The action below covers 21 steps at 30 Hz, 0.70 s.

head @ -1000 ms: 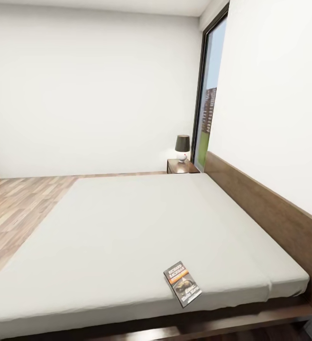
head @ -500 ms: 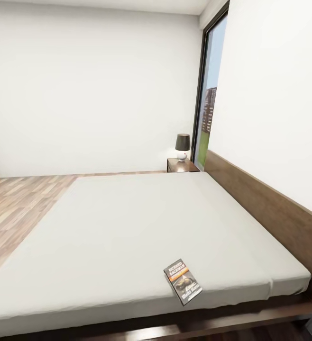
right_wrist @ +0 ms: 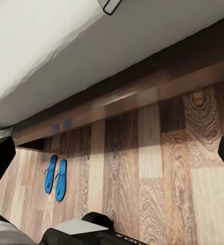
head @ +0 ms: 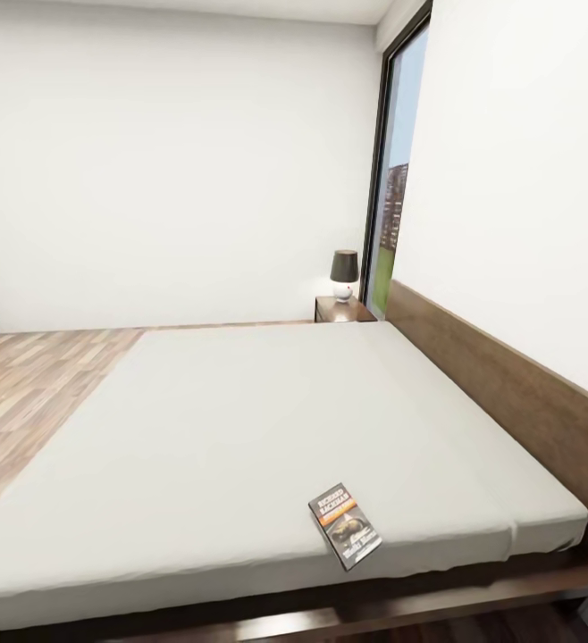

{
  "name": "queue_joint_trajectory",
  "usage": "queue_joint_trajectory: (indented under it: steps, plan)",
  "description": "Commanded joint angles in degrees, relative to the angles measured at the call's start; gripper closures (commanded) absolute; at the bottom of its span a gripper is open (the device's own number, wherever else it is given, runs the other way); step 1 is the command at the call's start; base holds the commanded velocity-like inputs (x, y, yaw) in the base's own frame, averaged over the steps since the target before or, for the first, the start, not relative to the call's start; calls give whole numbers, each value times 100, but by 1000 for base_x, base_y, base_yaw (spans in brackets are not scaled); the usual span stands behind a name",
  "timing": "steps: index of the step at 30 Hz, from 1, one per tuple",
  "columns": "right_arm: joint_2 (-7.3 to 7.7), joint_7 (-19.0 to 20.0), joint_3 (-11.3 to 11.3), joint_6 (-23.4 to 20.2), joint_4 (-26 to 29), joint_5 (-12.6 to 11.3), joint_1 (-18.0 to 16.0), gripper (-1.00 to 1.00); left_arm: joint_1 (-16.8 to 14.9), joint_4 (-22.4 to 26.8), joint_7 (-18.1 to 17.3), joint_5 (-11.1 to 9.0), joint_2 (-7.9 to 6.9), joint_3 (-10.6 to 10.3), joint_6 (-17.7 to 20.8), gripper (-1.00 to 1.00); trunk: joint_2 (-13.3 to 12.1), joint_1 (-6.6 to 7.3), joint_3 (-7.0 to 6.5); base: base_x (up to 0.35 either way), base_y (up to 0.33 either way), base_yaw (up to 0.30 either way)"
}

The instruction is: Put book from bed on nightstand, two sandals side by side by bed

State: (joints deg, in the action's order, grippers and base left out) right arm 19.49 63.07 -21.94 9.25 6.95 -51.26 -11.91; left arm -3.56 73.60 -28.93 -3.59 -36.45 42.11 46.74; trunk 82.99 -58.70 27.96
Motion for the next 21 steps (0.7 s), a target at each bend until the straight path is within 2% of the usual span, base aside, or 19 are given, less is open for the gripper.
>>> queue_joint_trajectory:
  steps: [1,6,8,16,21]
  plan:
    - [3,6,-42,40,-2,-43,-4,-100,-9,17,-3,-36,-2,8,57,-100,45,-22,25,0,0,0]
    - [-2,4,-35,41,-5,-54,-4,-100,-23,294,-11,-40,-25,17,92,-100,246,-132,114,0,0,0]
    - [-4,4,-41,46,-7,-54,-4,-100,-32,641,8,-43,-19,22,113,-100,326,-176,150,0,0,0]
    - [-20,-13,-50,51,-25,-48,-4,-100,-38,1034,42,-38,1,25,125,-100,647,-352,294,0,0,0]
    - [-122,-291,-48,57,-14,-45,-4,-100,-37,1114,50,-36,5,25,103,-100,847,-462,384,0,0,0]
